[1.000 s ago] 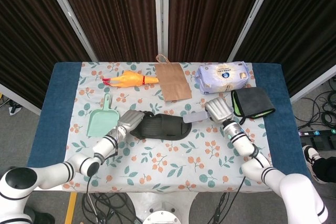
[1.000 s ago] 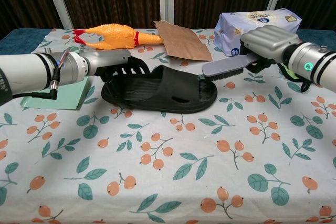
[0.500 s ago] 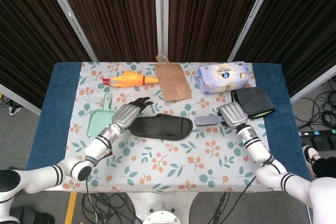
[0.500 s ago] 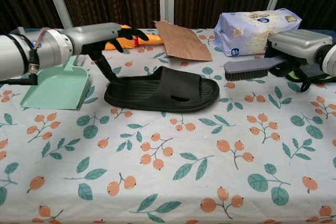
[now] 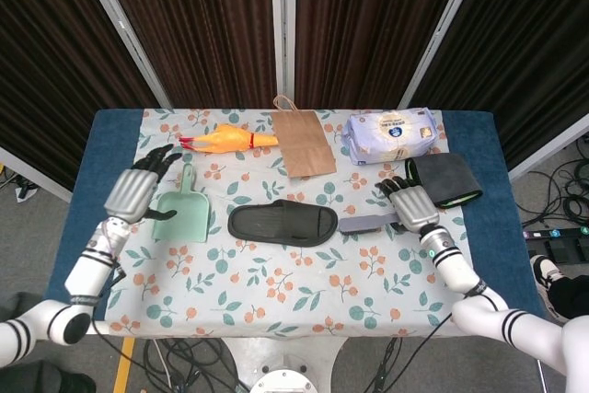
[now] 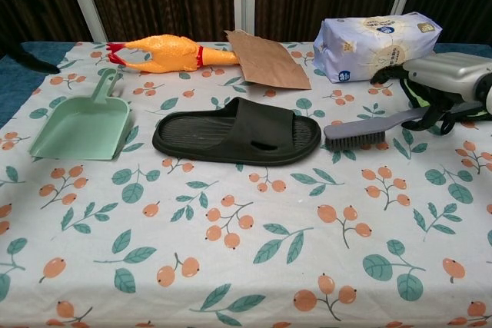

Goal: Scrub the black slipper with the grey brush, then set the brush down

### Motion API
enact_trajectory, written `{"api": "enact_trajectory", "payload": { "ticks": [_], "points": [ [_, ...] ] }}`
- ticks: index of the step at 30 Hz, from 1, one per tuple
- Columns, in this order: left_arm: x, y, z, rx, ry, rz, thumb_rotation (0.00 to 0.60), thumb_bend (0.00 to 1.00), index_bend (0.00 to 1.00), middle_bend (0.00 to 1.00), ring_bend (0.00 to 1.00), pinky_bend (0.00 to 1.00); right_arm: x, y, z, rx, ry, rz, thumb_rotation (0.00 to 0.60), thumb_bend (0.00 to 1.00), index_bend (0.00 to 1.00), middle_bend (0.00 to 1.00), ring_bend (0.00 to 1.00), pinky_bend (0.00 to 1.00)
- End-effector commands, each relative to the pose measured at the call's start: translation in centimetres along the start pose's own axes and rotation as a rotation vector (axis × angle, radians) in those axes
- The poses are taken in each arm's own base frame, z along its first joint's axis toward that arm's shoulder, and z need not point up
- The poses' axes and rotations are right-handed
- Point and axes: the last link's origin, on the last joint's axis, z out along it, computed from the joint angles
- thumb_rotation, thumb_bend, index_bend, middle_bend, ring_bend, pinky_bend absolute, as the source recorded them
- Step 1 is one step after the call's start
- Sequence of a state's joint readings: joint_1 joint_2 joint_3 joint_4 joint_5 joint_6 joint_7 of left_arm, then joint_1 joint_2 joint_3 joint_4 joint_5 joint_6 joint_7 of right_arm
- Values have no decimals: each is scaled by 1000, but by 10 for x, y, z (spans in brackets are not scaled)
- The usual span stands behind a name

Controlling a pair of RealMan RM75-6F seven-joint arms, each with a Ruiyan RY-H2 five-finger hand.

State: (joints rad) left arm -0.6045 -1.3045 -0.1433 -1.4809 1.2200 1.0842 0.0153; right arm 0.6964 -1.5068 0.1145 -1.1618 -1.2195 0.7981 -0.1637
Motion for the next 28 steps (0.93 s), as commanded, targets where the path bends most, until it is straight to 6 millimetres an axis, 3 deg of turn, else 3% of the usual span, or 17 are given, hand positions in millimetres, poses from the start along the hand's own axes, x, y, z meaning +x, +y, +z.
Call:
{"api": "enact_trajectory", "payload": {
  "ticks": [1,4,7,9,12,14,21,24,28],
  "points": [
    [6,-26,-26,72,8,18,600,17,154,124,72,208,14,18,-21,-35,14,7,600,119,0,55,19,93],
    [11,-48,-48,132,11,45,600,17,154,124,73,208,27,35,-39,-74,39,19,600,11,0,24,1,53],
    [14,-62,-68,175,12,61,600,17,154,133,72,208,39,48,-60,-102,109,31,600,14,0,69,17,69],
    [16,-70,-83,206,10,70,600,17,154,152,72,208,45,57,-80,-118,170,44,600,95,4,156,90,165],
    [17,-79,-106,252,22,90,600,17,156,167,73,209,47,71,-112,-143,235,76,600,256,131,269,181,272],
    [16,-83,-124,289,38,101,600,18,161,170,73,209,45,78,-136,-158,265,103,600,310,195,310,211,304],
    [13,-75,-173,365,88,155,600,17,162,171,73,208,31,80,-206,-210,369,134,600,317,219,304,215,306],
    [11,-67,-187,372,100,166,600,17,163,171,73,207,24,74,-224,-228,379,152,600,317,218,294,214,294],
    [10,-58,-193,371,111,174,600,17,162,171,73,206,20,67,-232,-232,374,161,600,317,212,289,210,282]
  ]
}}
